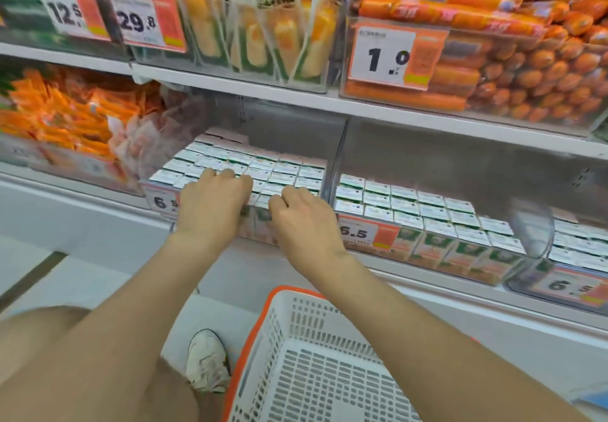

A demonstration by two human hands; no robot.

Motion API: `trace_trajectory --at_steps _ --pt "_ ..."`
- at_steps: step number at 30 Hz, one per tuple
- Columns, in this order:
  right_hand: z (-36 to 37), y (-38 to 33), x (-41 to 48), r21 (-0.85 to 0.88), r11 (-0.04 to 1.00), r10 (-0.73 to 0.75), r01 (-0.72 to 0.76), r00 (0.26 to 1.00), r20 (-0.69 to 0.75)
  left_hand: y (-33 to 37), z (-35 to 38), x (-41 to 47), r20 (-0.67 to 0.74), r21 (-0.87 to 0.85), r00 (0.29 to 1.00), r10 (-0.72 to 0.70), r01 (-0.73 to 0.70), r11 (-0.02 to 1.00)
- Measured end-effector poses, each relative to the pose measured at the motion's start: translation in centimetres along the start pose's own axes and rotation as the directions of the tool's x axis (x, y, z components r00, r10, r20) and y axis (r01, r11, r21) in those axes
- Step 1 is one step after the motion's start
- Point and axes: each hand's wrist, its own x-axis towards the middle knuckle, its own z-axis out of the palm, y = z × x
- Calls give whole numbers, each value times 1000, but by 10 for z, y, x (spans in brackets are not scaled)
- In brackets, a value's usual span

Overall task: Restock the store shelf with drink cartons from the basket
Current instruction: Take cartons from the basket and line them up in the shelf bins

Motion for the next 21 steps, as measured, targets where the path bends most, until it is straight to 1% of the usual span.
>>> trace_trajectory --at_steps 4,13,15,18,21 --pt "-5 -1 5 -51 997 59 -59 998 4 0 -2 -1 -53 -21 998 24 -25 999" --pt "-11 8 15 -120 992 48 -47 999 7 2 -7 4 -143 -60 989 25 -34 998" --pt "-11 11 18 -116 992 52 -51 999 9 5 -6 9 -151 -58 988 26 -36 998" --pt "-7 14 27 -153 985 90 -80 994 58 8 3 16 -155 -33 987 37 -43 999" --pt "0 16 29 -175 980 110 -93 990 86 12 10 19 -132 0 990 53 -54 999"
